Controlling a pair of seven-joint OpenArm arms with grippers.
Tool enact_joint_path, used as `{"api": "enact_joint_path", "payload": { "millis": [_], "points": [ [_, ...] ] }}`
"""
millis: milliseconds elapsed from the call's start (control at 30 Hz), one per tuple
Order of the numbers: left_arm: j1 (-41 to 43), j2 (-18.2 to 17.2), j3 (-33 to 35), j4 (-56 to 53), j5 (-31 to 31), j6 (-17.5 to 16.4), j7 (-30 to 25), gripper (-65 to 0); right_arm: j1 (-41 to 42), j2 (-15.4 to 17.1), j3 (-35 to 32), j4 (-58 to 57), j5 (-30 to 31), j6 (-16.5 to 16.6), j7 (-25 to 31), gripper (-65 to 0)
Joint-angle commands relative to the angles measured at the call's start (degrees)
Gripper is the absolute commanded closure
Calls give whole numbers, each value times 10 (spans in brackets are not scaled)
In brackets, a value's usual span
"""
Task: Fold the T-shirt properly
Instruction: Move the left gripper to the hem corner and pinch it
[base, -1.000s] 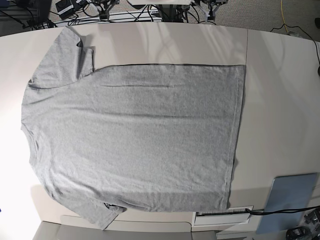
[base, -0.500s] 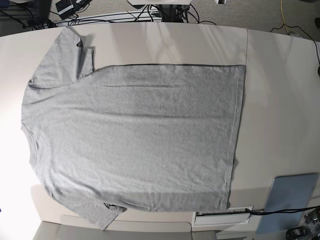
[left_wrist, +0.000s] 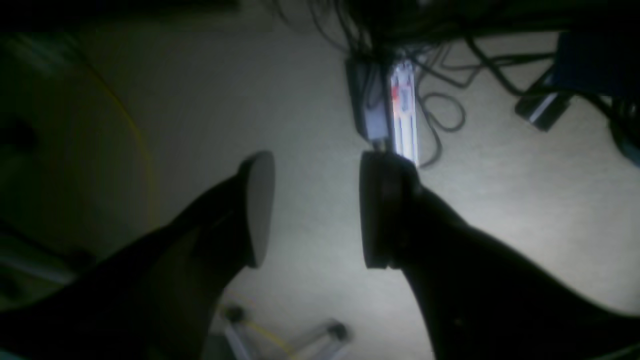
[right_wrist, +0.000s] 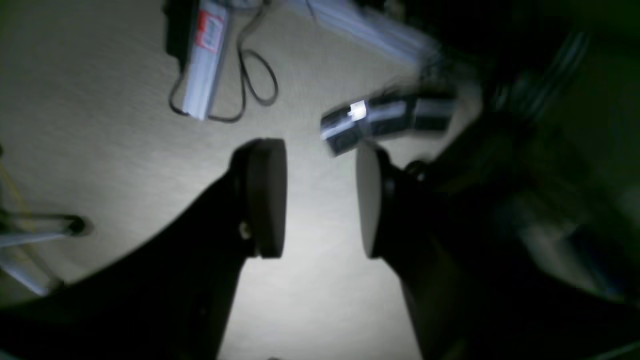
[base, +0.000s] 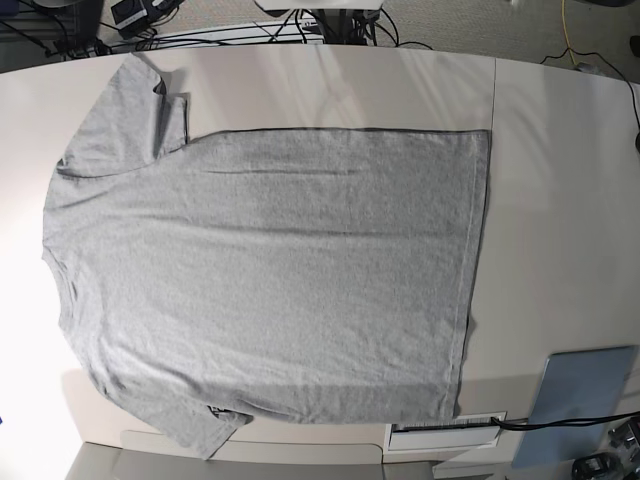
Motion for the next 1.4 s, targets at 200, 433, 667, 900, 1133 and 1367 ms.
{"api": "enact_joint_path", "payload": {
  "millis": [200, 433, 667, 900, 1133, 1367],
  "points": [
    [81, -92, -4, 230, 30, 0, -11, -290, -66, 17, 99, 202, 5, 0, -45, -232],
    [21, -151, -4, 309, 58, -17, -12, -290, -66, 17, 219, 327, 4, 0, -65, -232],
    [-92, -179, 1, 308, 58, -131, -18, -321, -66, 16, 271, 368, -28, 1, -68, -232],
    [-176, -228, 174, 266, 125, -61, 17, -322, -62, 17, 271, 368, -58, -4, -120, -232],
    [-260, -231, 266, 168, 190, 9, 20, -322, -28, 17, 271, 368, -58, -5, -147, -232],
    [-313, -231, 267, 91, 190, -2, -1, -322, 2, 17, 271, 368, -58, 68, -146, -232]
  ]
}}
